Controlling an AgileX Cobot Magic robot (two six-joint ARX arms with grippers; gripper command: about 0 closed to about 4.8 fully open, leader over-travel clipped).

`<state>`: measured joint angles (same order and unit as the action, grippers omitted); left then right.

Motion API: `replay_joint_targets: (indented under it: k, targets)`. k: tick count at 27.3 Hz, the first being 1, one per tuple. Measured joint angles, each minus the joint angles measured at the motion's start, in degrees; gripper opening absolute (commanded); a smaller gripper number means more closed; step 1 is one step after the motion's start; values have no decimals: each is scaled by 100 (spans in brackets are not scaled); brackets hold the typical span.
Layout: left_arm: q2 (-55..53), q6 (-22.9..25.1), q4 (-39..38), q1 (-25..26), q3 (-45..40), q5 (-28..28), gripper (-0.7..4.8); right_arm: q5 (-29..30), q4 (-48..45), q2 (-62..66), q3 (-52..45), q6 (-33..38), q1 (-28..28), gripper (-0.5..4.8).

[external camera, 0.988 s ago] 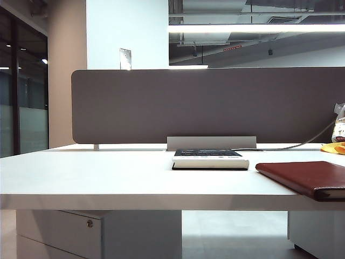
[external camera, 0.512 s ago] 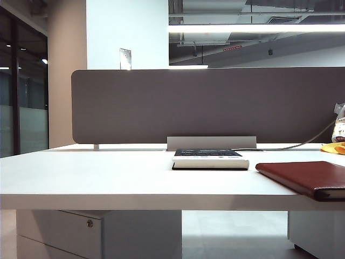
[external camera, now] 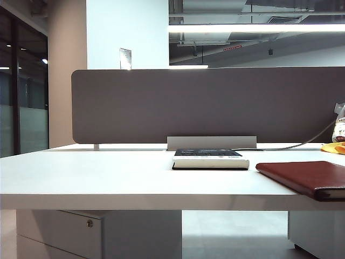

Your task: Pick up the red book and place it on top of the black book.

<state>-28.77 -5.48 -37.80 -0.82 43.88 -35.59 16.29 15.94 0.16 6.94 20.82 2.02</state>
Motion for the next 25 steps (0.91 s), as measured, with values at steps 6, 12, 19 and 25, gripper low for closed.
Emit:
replay_joint_targets:
  k: [6, 12, 19, 25]
  targets:
    - [-227, 190, 17, -509, 2, 317, -5, -92, 354, 57, 350, 275, 0, -6]
    - [-455, 284, 46, -1040, 0, 667, -5, -90, 603, 638, 671, 664, 0, -6]
    - [-463, 332, 308, -1362, 0, 870, -5, 17, 601, 1720, 1335, 807, 2, -6]
    - [-463, 332, 328, -1364, 0, 883, -5, 22, 597, 2417, 1908, 807, 2, -6]
